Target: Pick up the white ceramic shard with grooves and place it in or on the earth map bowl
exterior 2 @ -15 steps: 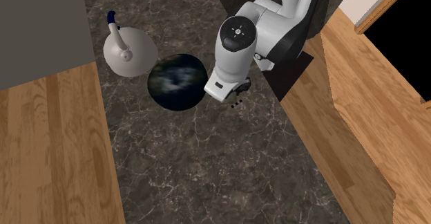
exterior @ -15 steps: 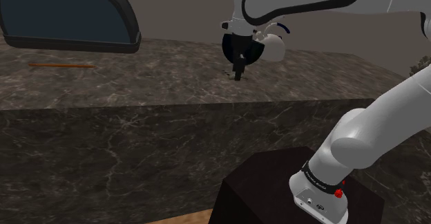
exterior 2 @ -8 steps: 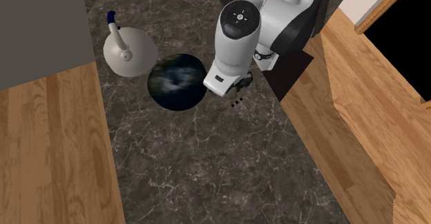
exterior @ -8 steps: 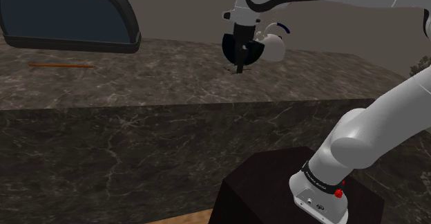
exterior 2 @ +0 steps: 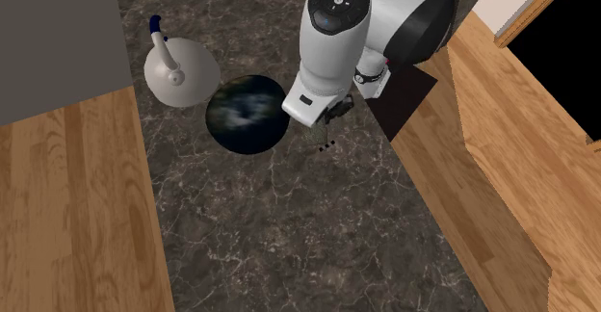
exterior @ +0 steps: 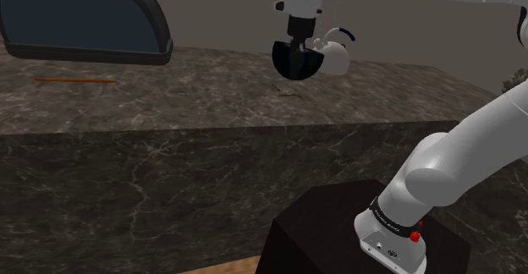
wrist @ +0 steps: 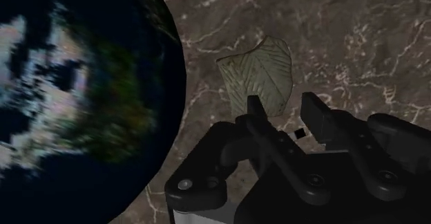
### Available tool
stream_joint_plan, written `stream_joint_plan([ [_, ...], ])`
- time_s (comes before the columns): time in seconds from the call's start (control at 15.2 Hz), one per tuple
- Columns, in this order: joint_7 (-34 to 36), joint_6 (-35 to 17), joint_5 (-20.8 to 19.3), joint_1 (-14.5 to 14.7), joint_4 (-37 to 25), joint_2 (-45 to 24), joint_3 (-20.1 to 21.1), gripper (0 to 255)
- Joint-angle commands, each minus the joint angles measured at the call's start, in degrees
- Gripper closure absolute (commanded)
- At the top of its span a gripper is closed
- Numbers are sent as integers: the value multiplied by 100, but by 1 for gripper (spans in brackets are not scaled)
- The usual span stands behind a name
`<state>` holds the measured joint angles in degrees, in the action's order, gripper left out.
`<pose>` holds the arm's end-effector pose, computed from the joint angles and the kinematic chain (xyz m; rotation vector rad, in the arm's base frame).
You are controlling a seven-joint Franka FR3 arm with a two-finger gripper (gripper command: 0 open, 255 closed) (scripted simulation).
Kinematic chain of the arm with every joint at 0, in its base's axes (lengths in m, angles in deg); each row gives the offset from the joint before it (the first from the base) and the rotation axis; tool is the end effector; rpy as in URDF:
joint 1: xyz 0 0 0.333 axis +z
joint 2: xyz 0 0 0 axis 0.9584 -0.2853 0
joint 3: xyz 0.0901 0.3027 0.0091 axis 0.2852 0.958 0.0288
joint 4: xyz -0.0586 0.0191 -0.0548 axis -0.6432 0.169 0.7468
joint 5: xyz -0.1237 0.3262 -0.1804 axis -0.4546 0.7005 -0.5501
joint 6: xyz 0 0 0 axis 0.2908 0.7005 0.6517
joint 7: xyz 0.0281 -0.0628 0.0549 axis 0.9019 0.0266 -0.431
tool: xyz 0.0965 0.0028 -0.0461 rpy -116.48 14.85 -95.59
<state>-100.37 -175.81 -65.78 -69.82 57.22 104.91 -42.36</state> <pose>0.4542 0.0808 0.5671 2.8362 1.3056 -0.1302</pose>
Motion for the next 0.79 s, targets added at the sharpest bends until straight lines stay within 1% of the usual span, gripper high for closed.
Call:
stream_joint_plan([
  [0.0,42,-200,-114,14,147,-44,59,0],
  [0.07,89,-398,-231,26,287,-96,116,0],
  [0.13,93,-414,-241,27,298,-101,121,0],
  [0.59,95,-998,-250,2,885,-96,116,0],
  [0.73,93,-998,-248,-6,885,-95,124,0],
])
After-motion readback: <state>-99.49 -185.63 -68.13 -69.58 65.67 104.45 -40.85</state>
